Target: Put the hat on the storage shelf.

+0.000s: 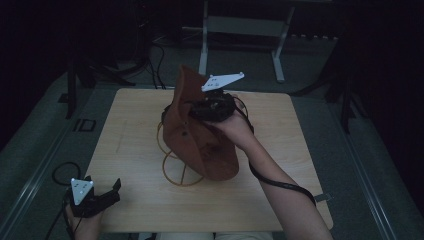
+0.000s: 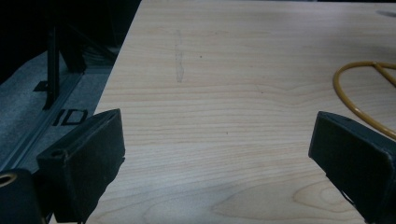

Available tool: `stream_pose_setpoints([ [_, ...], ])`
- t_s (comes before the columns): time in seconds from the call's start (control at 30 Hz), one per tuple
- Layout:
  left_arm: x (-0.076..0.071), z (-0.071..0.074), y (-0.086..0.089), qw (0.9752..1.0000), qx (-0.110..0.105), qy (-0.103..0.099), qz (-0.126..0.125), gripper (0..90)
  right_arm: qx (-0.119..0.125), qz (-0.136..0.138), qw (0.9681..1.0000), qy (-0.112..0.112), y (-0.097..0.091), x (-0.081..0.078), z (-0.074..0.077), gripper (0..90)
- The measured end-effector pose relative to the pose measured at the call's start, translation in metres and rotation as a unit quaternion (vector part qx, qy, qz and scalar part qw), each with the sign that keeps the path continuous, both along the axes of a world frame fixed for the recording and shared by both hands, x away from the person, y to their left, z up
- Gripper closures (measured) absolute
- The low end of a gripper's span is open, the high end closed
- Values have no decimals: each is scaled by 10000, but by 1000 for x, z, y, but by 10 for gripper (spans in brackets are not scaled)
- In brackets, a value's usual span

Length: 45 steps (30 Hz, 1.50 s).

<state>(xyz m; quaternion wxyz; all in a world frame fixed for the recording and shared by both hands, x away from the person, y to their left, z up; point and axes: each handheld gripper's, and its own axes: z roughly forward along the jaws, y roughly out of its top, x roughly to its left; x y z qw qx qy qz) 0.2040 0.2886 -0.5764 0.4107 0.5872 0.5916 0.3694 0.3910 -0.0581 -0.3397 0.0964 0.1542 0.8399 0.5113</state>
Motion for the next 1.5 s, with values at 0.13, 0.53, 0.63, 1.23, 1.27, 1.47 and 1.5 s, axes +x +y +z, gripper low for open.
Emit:
stream_pose_setpoints([
  [0.13, 1, -1, 0, 9999, -85, 42, -44, 42, -159, -5, 9999, -32, 10, 0, -7, 440],
  [0.53, 0, -1, -2, 9998, -197, 38, -83, 42, -931, 220, 9886, -1167, 47, -19, -29, 162],
  [0.63, 0, -1, -2, 9998, -180, 28, -93, 43, -1186, 280, 9821, -1434, 55, -25, -32, 147],
  [1.23, 0, -3, -3, 9998, -142, 62, -92, 43, -530, 321, 9930, -1009, 4, -32, -9, 140],
  [1.27, 1, -3, -4, 9998, -154, 64, -105, 43, -489, 282, 9933, -1005, -1, -32, -9, 140],
  [1.47, 1, -4, -6, 9998, -84, 98, -153, 43, -339, -9, 9953, -912, -31, -34, -14, 142],
  [1.5, 2, -4, -6, 9998, -90, 103, -166, 43, -304, -36, 9959, -855, -37, -34, -16, 142],
])
